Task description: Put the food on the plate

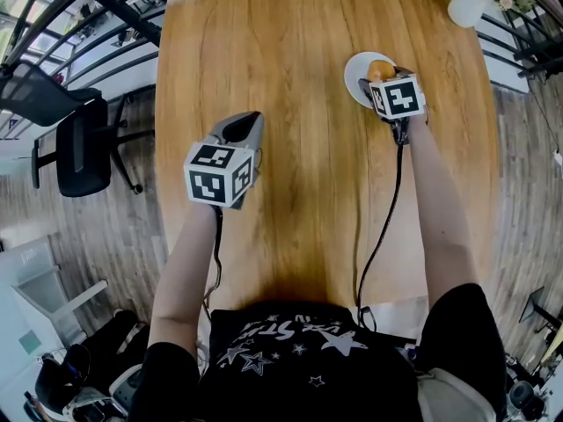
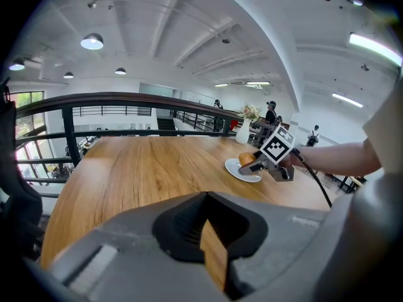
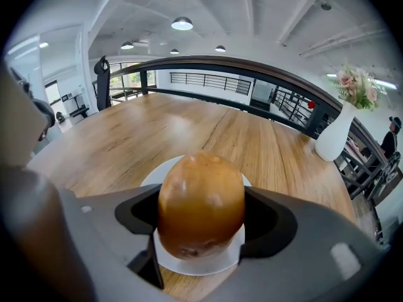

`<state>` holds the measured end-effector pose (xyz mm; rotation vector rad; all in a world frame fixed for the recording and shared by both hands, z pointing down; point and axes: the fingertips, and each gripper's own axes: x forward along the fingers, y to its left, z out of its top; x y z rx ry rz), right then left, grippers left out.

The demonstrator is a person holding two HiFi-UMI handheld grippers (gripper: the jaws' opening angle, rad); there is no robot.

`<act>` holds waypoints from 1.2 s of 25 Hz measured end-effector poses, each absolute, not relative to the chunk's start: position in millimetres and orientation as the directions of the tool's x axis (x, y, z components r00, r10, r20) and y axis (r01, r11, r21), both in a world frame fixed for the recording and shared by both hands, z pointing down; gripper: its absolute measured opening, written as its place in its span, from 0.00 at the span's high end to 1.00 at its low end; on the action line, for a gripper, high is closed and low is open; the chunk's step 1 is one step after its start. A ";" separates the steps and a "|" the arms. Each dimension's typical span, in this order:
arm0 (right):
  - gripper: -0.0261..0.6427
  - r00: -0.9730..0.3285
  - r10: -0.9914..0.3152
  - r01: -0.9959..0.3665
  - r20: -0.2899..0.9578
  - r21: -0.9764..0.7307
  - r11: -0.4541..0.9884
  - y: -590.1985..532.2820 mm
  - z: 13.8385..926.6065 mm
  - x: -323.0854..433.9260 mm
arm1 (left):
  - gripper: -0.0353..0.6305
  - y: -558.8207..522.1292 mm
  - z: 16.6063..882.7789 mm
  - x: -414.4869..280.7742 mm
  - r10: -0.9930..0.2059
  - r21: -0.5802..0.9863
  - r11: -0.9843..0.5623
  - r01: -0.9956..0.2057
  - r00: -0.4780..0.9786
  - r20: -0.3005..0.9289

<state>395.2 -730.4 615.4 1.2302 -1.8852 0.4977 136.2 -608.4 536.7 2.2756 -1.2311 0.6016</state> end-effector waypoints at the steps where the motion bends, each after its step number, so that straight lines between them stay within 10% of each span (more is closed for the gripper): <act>1: 0.41 -0.193 -0.565 -0.887 0.802 0.104 0.451 -730.0 616.4 394.6 | 0.94 -608.4 536.6 136.4 -0.643 0.203 -0.479 -0.854 0.499 0.581; 30: 0.38 -0.199 -0.645 -0.948 0.738 0.021 0.317 -680.1 551.9 407.5 | 0.94 -564.8 497.1 122.7 -0.655 0.211 -0.493 -0.844 0.519 0.549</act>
